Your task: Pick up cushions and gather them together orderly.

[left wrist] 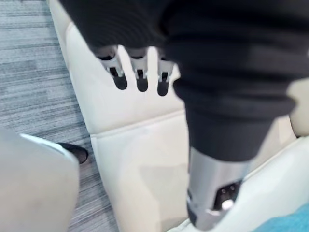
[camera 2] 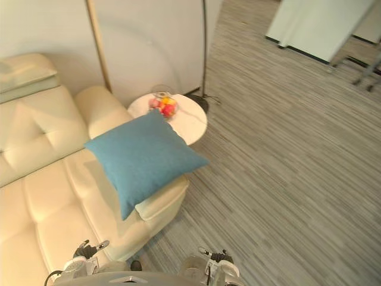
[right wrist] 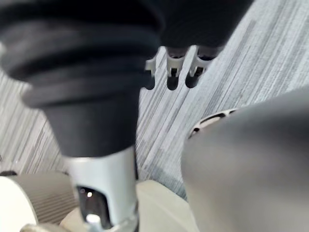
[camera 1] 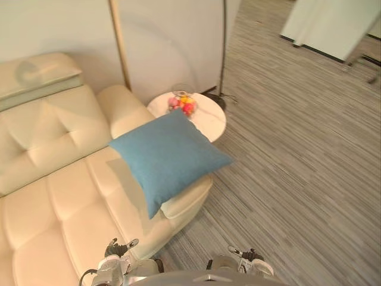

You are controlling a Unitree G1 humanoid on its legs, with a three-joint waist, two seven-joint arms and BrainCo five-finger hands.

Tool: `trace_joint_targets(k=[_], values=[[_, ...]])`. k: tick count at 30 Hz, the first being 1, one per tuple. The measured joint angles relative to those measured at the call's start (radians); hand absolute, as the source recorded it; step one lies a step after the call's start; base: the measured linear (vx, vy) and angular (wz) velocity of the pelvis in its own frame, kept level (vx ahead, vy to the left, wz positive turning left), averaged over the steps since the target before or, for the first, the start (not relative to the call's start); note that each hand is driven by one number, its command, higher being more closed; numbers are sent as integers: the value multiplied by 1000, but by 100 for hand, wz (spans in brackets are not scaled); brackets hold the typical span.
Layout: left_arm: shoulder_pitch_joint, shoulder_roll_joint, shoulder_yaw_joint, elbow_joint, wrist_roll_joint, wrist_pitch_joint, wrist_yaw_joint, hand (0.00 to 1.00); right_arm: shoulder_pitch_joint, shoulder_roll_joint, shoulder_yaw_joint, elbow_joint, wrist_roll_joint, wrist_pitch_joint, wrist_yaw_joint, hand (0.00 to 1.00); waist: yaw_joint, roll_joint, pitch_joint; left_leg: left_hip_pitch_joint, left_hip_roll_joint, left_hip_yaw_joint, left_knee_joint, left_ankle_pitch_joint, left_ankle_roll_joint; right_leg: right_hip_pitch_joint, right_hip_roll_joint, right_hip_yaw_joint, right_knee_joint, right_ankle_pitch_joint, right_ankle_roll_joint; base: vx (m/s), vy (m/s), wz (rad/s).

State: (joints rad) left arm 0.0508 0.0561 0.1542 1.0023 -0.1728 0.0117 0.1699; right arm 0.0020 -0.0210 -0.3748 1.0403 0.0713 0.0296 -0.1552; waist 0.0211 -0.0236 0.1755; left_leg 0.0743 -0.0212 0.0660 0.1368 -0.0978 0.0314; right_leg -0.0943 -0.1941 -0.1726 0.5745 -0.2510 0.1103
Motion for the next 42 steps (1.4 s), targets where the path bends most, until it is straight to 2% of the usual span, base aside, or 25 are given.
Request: trace_joint_targets(k=[1,2,3,4,5,6,8,10,12,20,23,25,29,32,35,41,42], values=[[0,-2,1,1,0,0,0,0,0,1,0,0,0,0,1,0,-1,2,-4,-3,3,-34,0,5,-9,-2,28,54,-96,6,-7,120,-203,89],[1,-6,4,1,0,0,0,0,-1,5,-1,0,0,1,1,0,-4,-2,-6,-10,6,-73,1,6,-27,9,59,138,-226,49,-22,114,-234,85],[1,-5,6,0,0,0,0,0,1,8,-2,1,0,1,0,0,-4,-9,-9,-12,1,-88,2,4,-34,15,63,165,-271,84,-21,81,-301,95],[2,-1,23,3,0,0,-1,0,6,17,-6,3,3,2,2,0,-7,-40,-20,-19,-14,-119,7,0,-52,25,53,174,-320,177,4,59,-370,79],[3,-21,44,13,1,2,0,0,6,13,-23,8,0,2,1,0,-5,-8,-31,-7,14,-141,-6,-2,-68,43,69,129,-323,162,-14,73,-370,68],[6,-30,49,13,0,2,0,0,5,9,-25,9,0,4,0,0,-3,-3,-34,4,26,-144,-20,0,-72,44,80,124,-325,160,-17,79,-277,35],[21,-60,80,12,0,2,1,0,7,-7,-21,6,-1,7,1,0,1,33,-48,28,68,-150,-67,19,-99,72,116,100,-356,166,-38,90,-205,11],[21,-60,81,20,0,1,0,0,16,-6,-20,6,-1,8,1,0,1,35,-49,41,95,-157,-92,28,-113,103,145,83,-398,177,-54,45,-178,8],[19,-52,79,22,0,1,-2,0,25,-5,-18,7,0,6,1,0,2,21,-54,53,119,-161,-107,30,-123,133,171,75,-449,193,-68,25,-89,5],[12,-17,65,38,-22,2,2,0,43,-22,-23,-7,0,4,-2,0,-7,6,-65,53,115,-144,-112,30,-123,166,172,92,-525,245,-64,1,14,-5],[13,2,62,30,-22,5,6,0,57,-57,-53,-43,-19,9,-4,0,-10,5,-66,53,110,-134,-112,30,-123,164,168,106,-531,249,-62,-21,40,-10],[20,29,77,-30,-45,6,13,0,69,-127,-81,-153,-91,14,-11,0,-25,11,-64,52,106,-121,-107,26,-119,162,164,113,-539,255,-62,-39,42,-14],[23,90,91,-176,-98,-15,22,0,71,-268,-110,-331,-158,8,-23,0,-35,25,-70,46,105,-103,-105,14,-123,159,166,134,-556,262,-61,-44,29,-14],[22,116,88,-251,-123,-38,16,0,60,-363,-109,-396,-159,4,-17,0,-43,37,-80,37,103,-96,-107,15,-122,146,166,135,-558,264,-61,-13,18,-9],[22,129,77,-287,-140,-42,4,0,25,-405,-94,-402,-158,0,6,0,-54,42,-83,33,103,-96,-108,18,-117,143,166,134,-562,273,-60,0,0,0],[19,132,-2,-405,-141,-53,-3,0,-73,-448,71,-473,-155,-9,47,0,-56,47,-86,28,102,-96,-114,21,-114,134,163,131,-565,276,-60,7,3,0],[11,132,-30,-430,-141,-56,-3,0,-116,-461,129,-475,-150,-14,51,0,-56,49,-84,20,100,-99,-115,24,-112,128,161,128,-566,277,-59,3,8,5]])
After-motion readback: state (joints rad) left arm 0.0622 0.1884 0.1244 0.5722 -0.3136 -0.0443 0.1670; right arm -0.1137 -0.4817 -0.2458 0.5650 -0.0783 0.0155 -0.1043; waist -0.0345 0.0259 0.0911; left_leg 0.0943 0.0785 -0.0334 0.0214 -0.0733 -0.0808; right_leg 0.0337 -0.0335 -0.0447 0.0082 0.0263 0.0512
